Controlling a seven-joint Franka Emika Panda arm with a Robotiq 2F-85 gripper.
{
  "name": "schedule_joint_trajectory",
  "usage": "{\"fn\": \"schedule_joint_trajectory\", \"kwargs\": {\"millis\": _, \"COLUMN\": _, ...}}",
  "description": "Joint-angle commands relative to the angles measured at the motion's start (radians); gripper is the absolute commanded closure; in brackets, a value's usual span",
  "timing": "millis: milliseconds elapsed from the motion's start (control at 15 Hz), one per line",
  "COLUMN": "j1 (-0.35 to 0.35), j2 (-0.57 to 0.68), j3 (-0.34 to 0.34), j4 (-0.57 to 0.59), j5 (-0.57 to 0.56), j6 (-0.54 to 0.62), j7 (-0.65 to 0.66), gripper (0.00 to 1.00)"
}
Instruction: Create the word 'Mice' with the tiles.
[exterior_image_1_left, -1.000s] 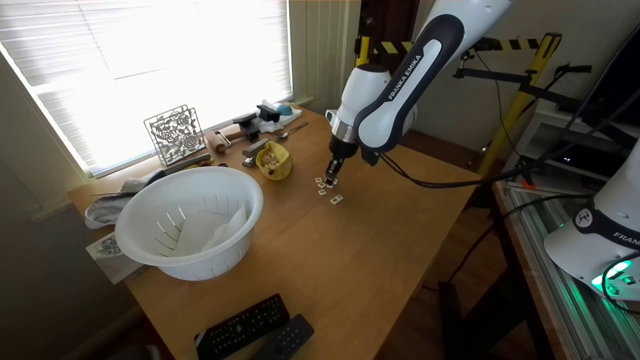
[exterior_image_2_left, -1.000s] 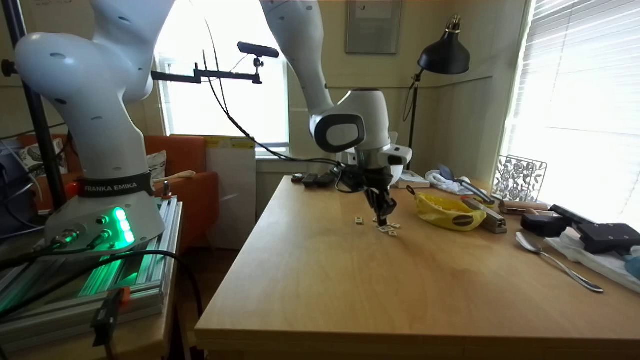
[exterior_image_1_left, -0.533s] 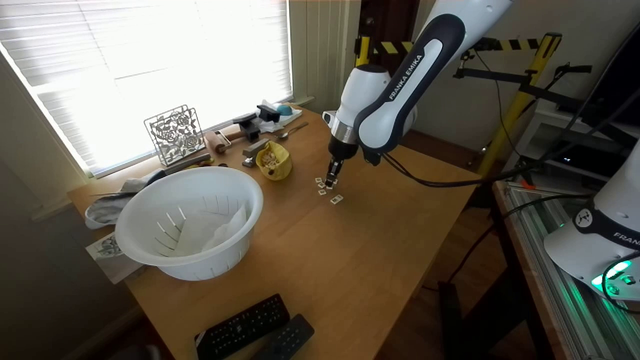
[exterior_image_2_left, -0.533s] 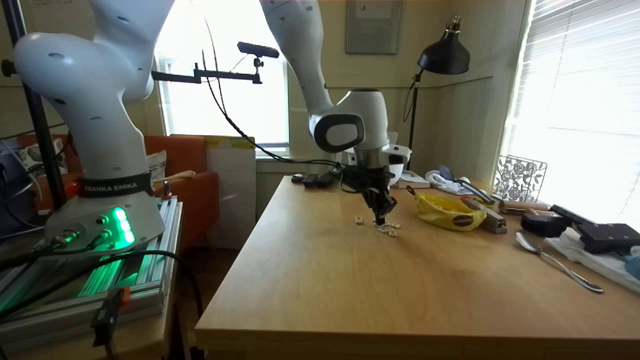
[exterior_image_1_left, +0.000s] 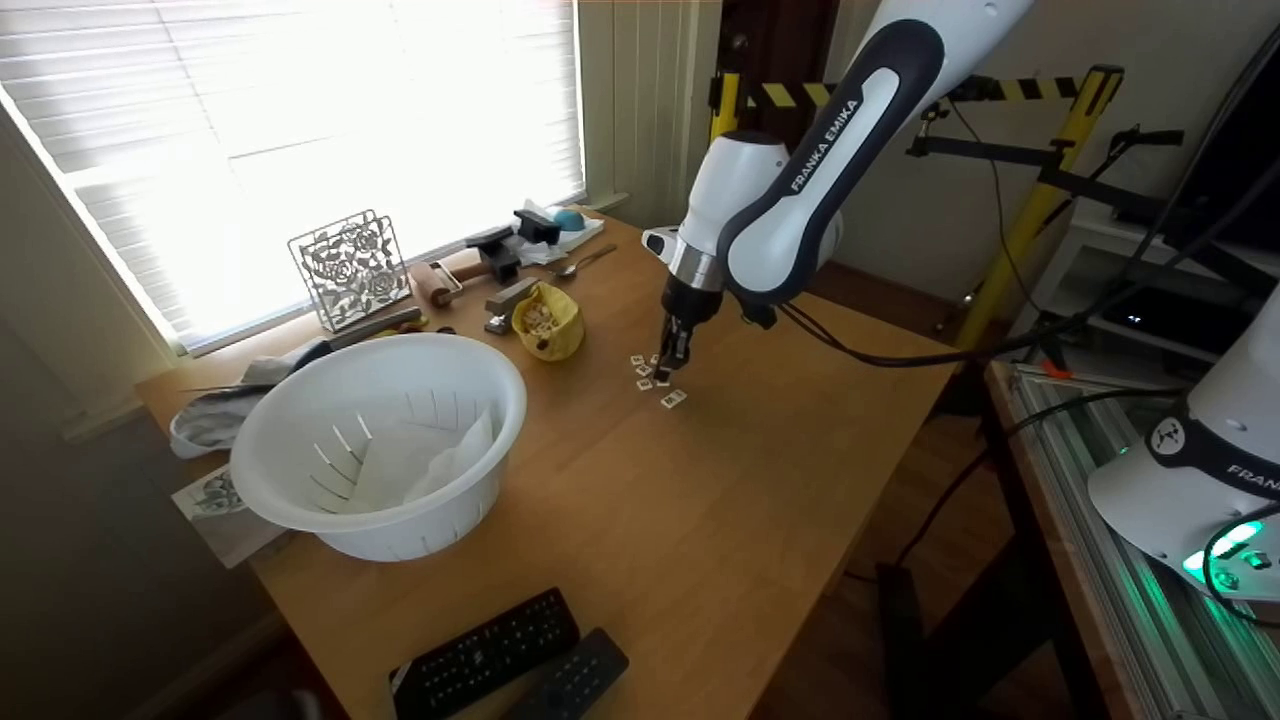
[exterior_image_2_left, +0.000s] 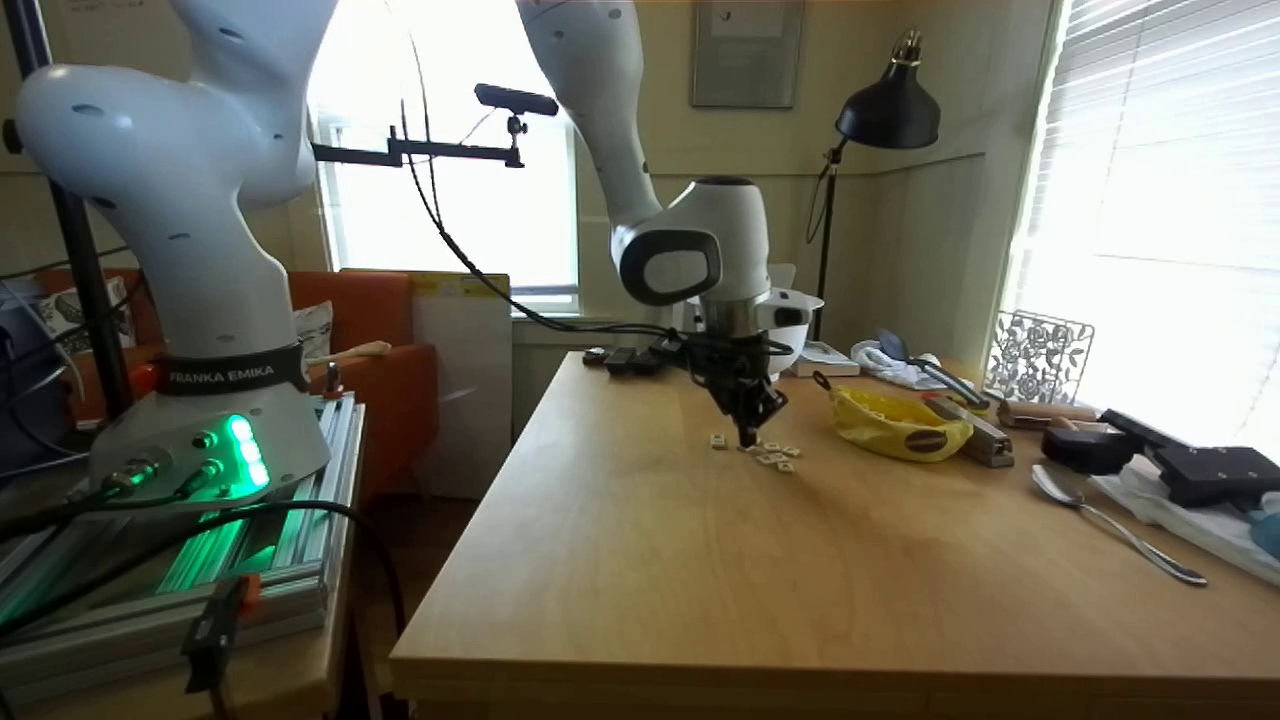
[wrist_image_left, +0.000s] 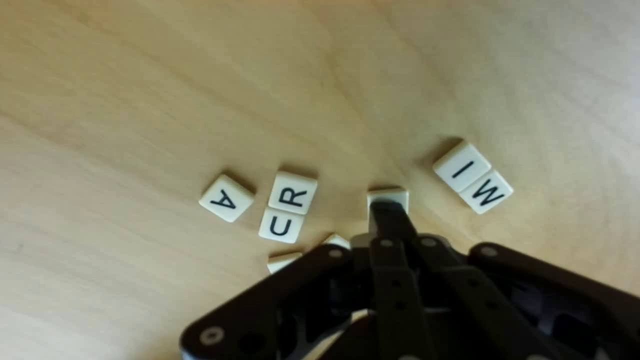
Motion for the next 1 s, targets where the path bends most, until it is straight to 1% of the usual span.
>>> {"fn": "schedule_joint_trajectory", "kwargs": {"millis": 0, "j1": -0.034, "j2": -0.006, "j3": 0.012, "j4": -0.047, "j5": -0.046, "j6": -0.013, "j7": -0.058, "gripper": 1.00}}
{"fn": "schedule_joint_trajectory", "kwargs": {"millis": 333, "j1": -0.037, "j2": -0.028, "j3": 0.006, "j4": -0.082, "j5": -0.071, "j6": -0.025, "j7": -0.137, "gripper": 1.00}}
{"fn": "schedule_joint_trajectory", "kwargs": {"millis": 667, "j1": -0.025, "j2": -0.047, "j3": -0.010, "j4": -0.106, "j5": -0.075, "j6": -0.036, "j7": -0.198, "gripper": 1.00}}
{"fn": "schedule_joint_trajectory", "kwargs": {"millis": 933, "j1": -0.027, "j2": -0.055, "j3": -0.007, "j4": -0.117, "j5": -0.069, "j6": -0.042, "j7": -0.250, "gripper": 1.00}}
